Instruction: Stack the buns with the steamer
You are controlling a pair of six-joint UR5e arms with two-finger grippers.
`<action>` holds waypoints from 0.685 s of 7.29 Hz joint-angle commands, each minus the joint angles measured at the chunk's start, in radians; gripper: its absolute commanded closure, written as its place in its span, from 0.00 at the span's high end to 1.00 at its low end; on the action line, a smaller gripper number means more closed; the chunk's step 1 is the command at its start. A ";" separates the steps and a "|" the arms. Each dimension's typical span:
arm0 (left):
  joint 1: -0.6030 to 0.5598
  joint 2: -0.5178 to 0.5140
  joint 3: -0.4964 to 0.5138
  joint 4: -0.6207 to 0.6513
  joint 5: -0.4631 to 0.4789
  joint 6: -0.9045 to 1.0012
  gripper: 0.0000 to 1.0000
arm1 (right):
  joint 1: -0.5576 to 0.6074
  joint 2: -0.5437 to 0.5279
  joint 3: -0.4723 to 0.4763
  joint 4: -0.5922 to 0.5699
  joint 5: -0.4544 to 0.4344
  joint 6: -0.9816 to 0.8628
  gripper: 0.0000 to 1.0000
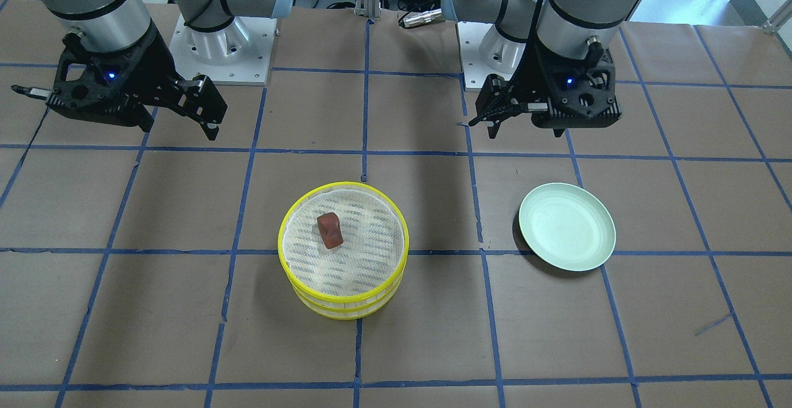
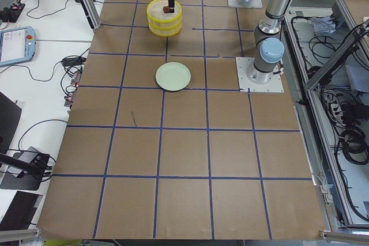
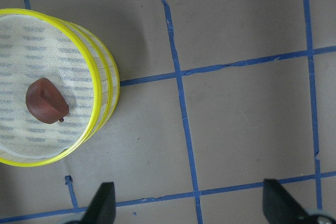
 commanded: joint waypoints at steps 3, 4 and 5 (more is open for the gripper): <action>-0.033 0.026 -0.050 -0.014 -0.058 -0.046 0.97 | 0.010 0.016 -0.048 0.080 -0.002 -0.012 1.00; -0.037 0.023 -0.054 -0.016 -0.058 -0.055 0.97 | 0.010 0.023 -0.077 0.117 -0.002 -0.020 1.00; -0.034 0.023 -0.060 -0.007 -0.060 -0.049 0.97 | 0.010 0.021 -0.077 0.124 -0.002 -0.019 1.00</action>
